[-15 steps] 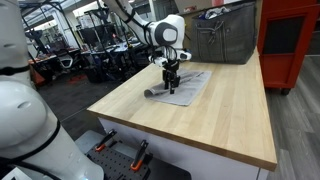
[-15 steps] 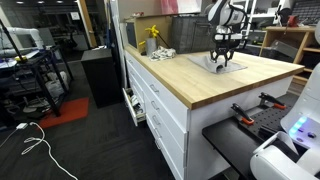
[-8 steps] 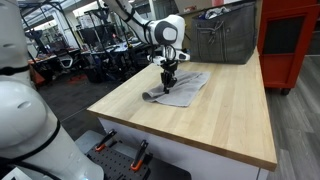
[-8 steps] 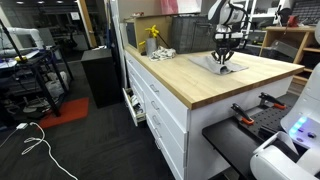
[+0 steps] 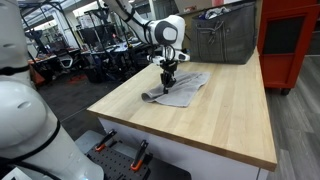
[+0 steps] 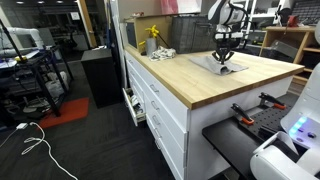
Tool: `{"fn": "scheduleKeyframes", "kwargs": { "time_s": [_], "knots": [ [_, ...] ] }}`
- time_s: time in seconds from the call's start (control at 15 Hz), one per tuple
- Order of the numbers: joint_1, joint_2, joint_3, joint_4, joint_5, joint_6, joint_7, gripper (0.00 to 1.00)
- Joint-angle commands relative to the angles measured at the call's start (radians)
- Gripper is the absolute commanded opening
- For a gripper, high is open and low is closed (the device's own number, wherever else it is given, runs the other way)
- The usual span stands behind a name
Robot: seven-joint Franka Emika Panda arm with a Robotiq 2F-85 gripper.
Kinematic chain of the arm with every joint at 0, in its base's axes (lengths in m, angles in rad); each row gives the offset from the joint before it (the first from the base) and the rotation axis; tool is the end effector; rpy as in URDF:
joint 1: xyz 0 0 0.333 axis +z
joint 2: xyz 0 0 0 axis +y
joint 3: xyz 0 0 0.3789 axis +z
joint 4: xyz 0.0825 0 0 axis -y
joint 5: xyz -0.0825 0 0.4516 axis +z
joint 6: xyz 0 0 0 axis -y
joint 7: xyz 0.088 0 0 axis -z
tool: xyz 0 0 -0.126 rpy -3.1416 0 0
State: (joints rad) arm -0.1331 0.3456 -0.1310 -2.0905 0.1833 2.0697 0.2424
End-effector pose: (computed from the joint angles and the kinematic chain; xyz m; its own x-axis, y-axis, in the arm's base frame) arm 0.5821 -0.1447 0.2240 0.7542 -0.5463 -0.3643 -0.5825 -0.8128 0.0129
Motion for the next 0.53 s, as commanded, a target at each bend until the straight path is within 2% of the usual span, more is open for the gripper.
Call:
{"fn": "scheduleKeyframes", "kwargs": {
  "time_s": [0.0,0.07,0.13,0.2,0.4,0.47],
  "knots": [
    [0.003,-0.030,-0.015,-0.002,-0.010,-0.019,0.032,0.01],
    [0.003,-0.035,-0.016,-0.003,-0.009,-0.018,0.035,0.12],
    [0.002,-0.040,-0.016,-0.003,-0.007,-0.017,0.036,0.30],
    [0.002,-0.043,-0.016,-0.002,-0.007,-0.019,0.034,0.08],
    [0.000,-0.055,-0.013,0.001,0.001,-0.035,0.020,0.00],
    [-0.001,-0.056,-0.011,0.002,0.003,-0.041,0.015,0.00]
  ]
}}
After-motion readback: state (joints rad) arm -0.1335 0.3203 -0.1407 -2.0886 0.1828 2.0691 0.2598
